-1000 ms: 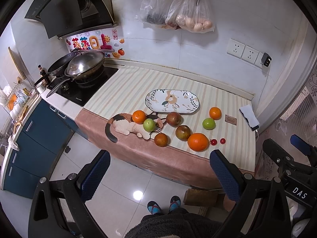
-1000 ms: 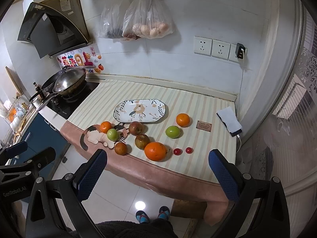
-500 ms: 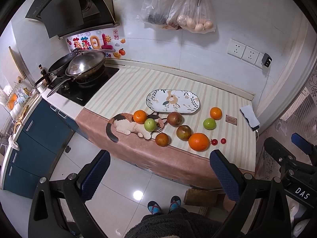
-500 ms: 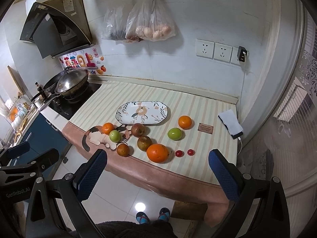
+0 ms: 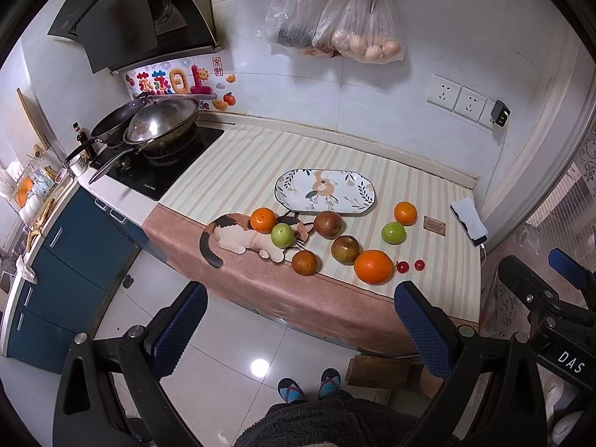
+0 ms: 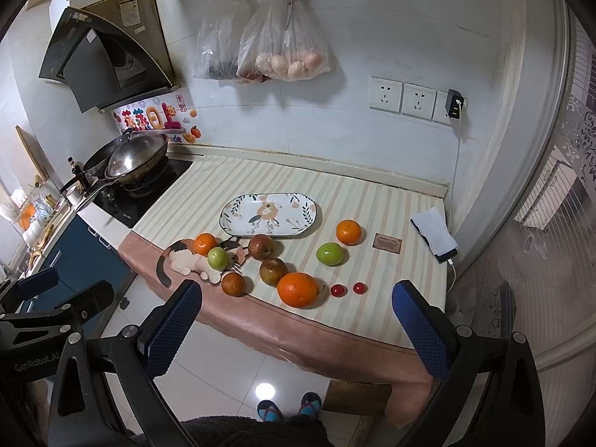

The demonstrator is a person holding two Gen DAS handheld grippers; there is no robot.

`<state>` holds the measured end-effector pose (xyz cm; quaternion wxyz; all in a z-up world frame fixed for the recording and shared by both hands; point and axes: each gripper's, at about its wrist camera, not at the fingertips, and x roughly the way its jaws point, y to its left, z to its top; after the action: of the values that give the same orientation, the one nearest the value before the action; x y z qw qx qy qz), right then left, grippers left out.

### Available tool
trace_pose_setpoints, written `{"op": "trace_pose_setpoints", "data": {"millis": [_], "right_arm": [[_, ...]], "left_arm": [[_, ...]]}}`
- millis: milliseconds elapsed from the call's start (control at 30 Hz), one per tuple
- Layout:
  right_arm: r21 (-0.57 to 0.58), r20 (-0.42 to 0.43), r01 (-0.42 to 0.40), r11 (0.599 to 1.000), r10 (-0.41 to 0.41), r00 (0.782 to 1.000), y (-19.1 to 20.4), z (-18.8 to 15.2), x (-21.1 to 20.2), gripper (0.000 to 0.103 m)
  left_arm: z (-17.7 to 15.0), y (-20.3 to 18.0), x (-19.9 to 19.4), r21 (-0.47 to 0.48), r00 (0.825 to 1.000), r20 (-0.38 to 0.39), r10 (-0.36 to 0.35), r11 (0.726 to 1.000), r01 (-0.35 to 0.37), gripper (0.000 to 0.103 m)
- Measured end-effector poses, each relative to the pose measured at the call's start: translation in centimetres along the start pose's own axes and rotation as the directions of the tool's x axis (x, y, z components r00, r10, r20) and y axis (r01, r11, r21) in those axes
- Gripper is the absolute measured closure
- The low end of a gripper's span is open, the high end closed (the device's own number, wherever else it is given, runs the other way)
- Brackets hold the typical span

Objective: Organize fruits

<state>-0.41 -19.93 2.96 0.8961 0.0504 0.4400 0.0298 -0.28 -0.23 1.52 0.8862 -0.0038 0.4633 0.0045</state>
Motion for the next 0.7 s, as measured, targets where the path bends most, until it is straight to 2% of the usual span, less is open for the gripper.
{"op": "trace_pose_setpoints", "data": {"millis": [700], "right_arm": [[-0.002, 0.000, -0.005, 1.000, 0.005, 1.000, 0.59, -0.15, -0.39, 0.000]], "left_arm": [[0.35, -0.17, -0.67, -0.004, 1.000, -0.002, 0.001, 1.000, -0.001, 0.000]]}}
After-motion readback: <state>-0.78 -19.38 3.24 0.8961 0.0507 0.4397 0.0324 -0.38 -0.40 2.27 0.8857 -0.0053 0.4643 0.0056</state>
